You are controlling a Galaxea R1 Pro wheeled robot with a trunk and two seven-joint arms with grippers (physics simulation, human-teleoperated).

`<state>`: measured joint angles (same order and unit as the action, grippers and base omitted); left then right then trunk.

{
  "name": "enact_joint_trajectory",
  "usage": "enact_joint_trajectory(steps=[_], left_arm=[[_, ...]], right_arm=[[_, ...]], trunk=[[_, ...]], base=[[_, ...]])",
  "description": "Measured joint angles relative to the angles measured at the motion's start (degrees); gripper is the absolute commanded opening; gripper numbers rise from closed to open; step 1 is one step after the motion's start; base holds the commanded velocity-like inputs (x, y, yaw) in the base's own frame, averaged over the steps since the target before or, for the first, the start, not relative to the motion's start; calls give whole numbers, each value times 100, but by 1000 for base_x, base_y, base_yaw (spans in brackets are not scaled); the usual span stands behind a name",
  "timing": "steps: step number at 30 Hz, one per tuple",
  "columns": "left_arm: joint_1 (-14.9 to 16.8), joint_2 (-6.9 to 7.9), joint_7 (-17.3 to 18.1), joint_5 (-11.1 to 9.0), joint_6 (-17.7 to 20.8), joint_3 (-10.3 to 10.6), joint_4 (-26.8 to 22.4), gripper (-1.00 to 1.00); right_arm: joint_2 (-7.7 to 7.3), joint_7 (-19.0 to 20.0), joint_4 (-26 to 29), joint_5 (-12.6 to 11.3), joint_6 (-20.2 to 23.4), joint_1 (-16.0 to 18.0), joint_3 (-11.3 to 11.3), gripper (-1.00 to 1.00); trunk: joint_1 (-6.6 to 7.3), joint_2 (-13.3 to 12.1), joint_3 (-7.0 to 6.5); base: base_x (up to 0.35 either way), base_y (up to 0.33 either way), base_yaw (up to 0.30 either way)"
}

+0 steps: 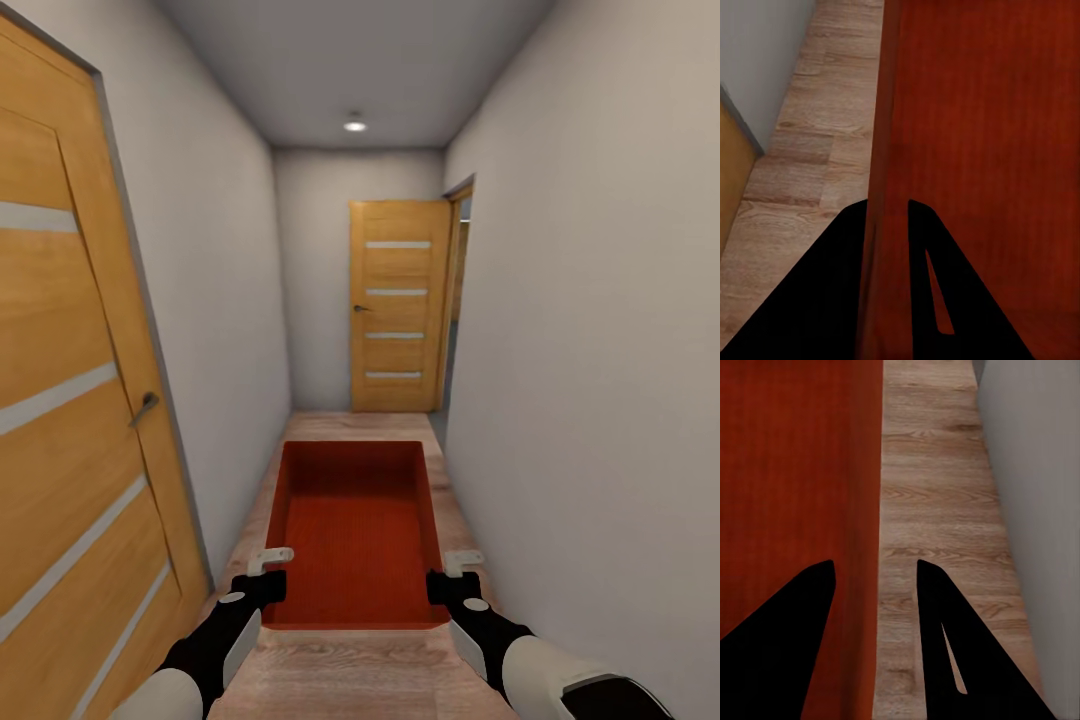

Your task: Move the two storage containers from the living room to the garage. In the garage, place one container on the floor and stack the other container on top of it (either order is fine).

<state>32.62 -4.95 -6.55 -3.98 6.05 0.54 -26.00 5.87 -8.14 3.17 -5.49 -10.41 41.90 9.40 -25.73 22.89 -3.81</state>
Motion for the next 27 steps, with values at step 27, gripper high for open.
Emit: enact_joint_trajectory(steps=[27], left_arm=[[0,0,1,-2,5,0,2,-100]], right_arm=[[0,-1,-1,1,6,0,1,-100]], trunk=[[0,0,0]], base=[[324,17,0]])
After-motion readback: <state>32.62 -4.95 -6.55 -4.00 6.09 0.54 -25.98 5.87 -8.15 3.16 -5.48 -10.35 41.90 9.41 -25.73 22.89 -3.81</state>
